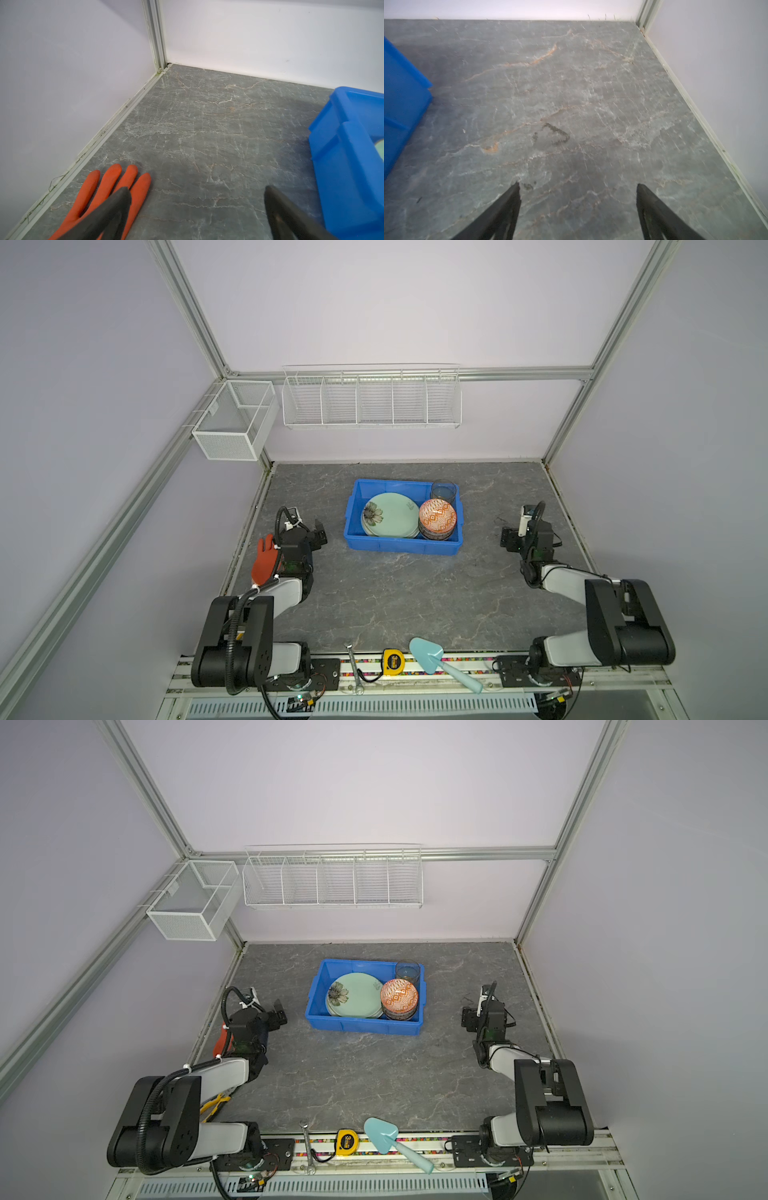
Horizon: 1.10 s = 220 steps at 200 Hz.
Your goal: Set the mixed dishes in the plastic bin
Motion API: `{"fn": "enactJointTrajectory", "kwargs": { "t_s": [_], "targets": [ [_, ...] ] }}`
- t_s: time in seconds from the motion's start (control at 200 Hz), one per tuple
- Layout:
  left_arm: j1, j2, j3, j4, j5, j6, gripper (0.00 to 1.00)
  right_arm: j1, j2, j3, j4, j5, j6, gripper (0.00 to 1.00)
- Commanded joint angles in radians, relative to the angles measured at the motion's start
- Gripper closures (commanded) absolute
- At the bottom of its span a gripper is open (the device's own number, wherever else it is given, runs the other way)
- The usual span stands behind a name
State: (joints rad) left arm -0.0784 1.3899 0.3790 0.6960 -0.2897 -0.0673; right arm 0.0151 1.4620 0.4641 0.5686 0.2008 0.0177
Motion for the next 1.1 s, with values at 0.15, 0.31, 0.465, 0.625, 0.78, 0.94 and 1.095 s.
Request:
{"fn": "enactJointTrajectory", "kwargs": {
  "t_s": [0.15, 0.31, 0.465, 0.625, 0.78, 0.94, 1.095],
  "targets": [
    [0.005, 0.154, 0.004, 0.225, -0.006, 0.041, 0.01, -0.008, 0.075, -0.087, 0.322, -0.077, -0.047, 0.11],
    [0.006, 0.153, 0.028, 0.169, 0.009, 0.043, 0.01, -0.01, 0.074, -0.085, 0.318, -0.078, -0.045, 0.11],
    [0.006, 0.159, 0.022, 0.193, 0.012, 0.048, 0.01, -0.009, 0.07, -0.083, 0.306, -0.08, -0.045, 0.11],
    [0.006, 0.16, 0.021, 0.195, 0.012, 0.048, 0.01, -0.009, 0.072, -0.082, 0.306, -0.079, -0.045, 0.12],
    [0.006, 0.164, 0.014, 0.212, 0.015, 0.053, 0.01, -0.009, 0.07, -0.082, 0.305, -0.08, -0.045, 0.12],
    [0.006, 0.165, 0.013, 0.214, 0.016, 0.053, 0.01, -0.01, 0.07, -0.082, 0.306, -0.08, -0.045, 0.12],
    [0.006, 0.163, 0.013, 0.214, 0.017, 0.054, 0.01, -0.01, 0.069, -0.082, 0.306, -0.08, -0.045, 0.12]
  ]
}}
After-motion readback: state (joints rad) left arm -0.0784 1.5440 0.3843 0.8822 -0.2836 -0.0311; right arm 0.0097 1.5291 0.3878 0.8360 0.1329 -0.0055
